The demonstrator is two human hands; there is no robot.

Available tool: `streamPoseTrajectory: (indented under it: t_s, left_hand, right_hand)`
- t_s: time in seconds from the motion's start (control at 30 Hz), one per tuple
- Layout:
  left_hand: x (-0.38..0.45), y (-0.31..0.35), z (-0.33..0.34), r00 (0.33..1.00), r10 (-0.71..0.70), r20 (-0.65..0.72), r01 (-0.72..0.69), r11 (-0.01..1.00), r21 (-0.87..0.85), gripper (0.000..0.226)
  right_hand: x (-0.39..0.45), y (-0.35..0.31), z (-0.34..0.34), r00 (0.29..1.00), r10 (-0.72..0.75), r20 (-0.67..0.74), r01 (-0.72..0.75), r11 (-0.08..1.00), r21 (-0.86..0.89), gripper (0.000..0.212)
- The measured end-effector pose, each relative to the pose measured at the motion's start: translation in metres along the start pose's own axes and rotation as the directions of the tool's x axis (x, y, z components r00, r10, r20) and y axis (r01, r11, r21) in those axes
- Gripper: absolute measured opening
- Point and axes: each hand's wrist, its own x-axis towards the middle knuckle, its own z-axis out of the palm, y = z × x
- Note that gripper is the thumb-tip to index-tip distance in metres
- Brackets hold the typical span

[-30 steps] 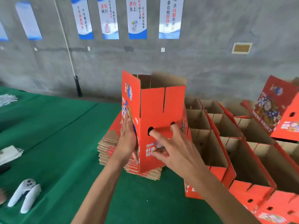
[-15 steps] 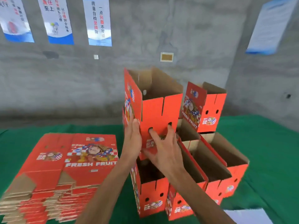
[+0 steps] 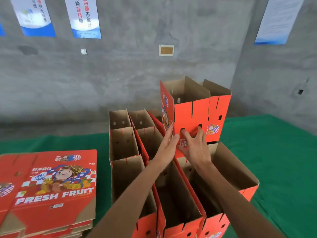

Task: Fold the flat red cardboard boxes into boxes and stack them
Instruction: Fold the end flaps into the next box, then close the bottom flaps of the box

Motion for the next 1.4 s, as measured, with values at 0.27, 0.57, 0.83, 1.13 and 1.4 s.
streamPoseTrajectory:
  t_s: [0.27, 0.57, 0.83, 1.13, 1.4]
  left_hand:
    - [0.036, -0.032, 0.013, 0.997, -0.07, 0.029, 0.07, 0.998, 0.004, 0.076]
    - [-0.005, -0.043, -0.045, 0.993, -0.047, -0.111, 0.083, 0.932, 0.353, 0.055]
    - [-0.145, -0.058, -0.219, 0.908, 0.053, -0.416, 0.345, 0.468, 0.813, 0.047]
    - [-0.33, -0.074, -0.419, 0.537, -0.162, -0.828, 0.832, -0.059, 0.552, 0.104]
    - [-0.349, -0.081, -0.437, 0.575, -0.229, -0.785, 0.784, -0.12, 0.609, 0.137]
  right_hand:
    - [0.014, 0.027, 0.024, 0.989, 0.056, 0.139, -0.076, 0.987, 0.14, 0.061]
    - [-0.023, -0.035, -0.005, 0.969, 0.229, 0.098, -0.239, 0.965, 0.107, 0.047]
    - [-0.086, -0.222, 0.025, 0.956, -0.228, 0.187, 0.143, 0.914, 0.38, 0.028]
    - [-0.176, -0.343, 0.123, 0.723, -0.058, 0.688, -0.213, 0.929, 0.303, 0.028]
    - [-0.191, -0.344, 0.15, 0.73, 0.133, 0.671, -0.427, 0.854, 0.296, 0.031]
